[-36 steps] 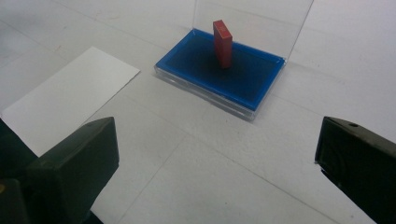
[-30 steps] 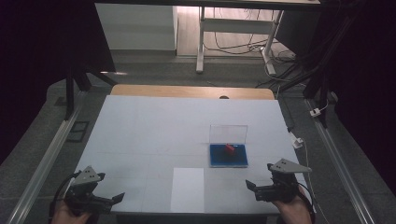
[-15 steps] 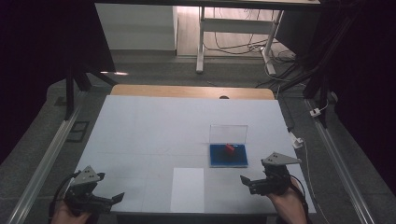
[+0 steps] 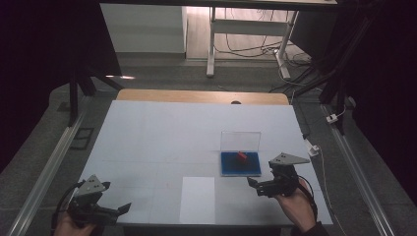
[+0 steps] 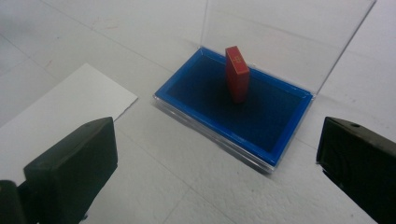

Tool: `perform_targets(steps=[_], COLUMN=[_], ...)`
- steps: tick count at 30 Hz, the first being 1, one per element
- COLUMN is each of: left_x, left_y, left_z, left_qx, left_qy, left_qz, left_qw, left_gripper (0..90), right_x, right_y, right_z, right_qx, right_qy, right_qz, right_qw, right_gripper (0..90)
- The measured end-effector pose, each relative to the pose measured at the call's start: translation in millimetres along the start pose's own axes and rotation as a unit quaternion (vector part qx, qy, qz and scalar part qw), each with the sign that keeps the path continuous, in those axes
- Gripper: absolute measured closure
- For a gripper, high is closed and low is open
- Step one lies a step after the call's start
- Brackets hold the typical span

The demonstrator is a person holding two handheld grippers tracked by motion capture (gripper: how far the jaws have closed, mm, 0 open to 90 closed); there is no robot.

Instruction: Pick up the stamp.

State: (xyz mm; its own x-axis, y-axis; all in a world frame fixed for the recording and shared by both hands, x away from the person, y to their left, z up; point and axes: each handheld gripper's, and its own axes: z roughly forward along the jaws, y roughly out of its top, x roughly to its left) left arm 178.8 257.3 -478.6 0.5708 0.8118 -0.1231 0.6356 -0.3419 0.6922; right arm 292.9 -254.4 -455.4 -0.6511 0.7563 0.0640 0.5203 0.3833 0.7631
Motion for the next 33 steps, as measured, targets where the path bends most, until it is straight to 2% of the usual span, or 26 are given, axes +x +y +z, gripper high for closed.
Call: perform_targets(steps=[4, 13, 15, 23, 30, 33], left_x=[0.1, 0.2, 0.3, 0.7, 1.1, 1.0], left_y=[0.1, 0.3, 0.3, 0.3, 0.3, 0.5], left_z=[0.1, 0.3, 0.3, -0.2, -0.5, -0.3], left_qx=[0.0, 0.0, 0.0, -0.002, -0.004, -0.003], left_qy=[0.0, 0.002, 0.001, -0.004, -0.007, -0.008], left_qz=[0.0, -0.002, -0.002, -0.001, 0.0, 0.0], left_qw=[1.0, 1.0, 1.0, 1.0, 1.0, 1.0], left_gripper=[0.0, 0.0, 0.0, 0.0, 0.0, 0.0], right_x=[-0.2, -1.7, -3.5, -6.5, -10.6, -12.3], right_y=[3.0, 10.7, 13.5, 22.4, 28.4, 29.8], right_z=[6.6, 20.3, 26.5, 41.8, 53.3, 58.8], right_qx=[0.004, 0.014, 0.02, 0.028, 0.033, 0.043], right_qy=[0.007, 0.006, 0.007, 0.024, 0.012, 0.004], right_qz=[0.002, -0.018, -0.03, -0.034, -0.032, -0.04], right_qw=[1.0, 0.9997, 0.9993, 0.9988, 0.9989, 0.9982], right_gripper=[0.0, 0.0, 0.0, 0.0, 0.0, 0.0])
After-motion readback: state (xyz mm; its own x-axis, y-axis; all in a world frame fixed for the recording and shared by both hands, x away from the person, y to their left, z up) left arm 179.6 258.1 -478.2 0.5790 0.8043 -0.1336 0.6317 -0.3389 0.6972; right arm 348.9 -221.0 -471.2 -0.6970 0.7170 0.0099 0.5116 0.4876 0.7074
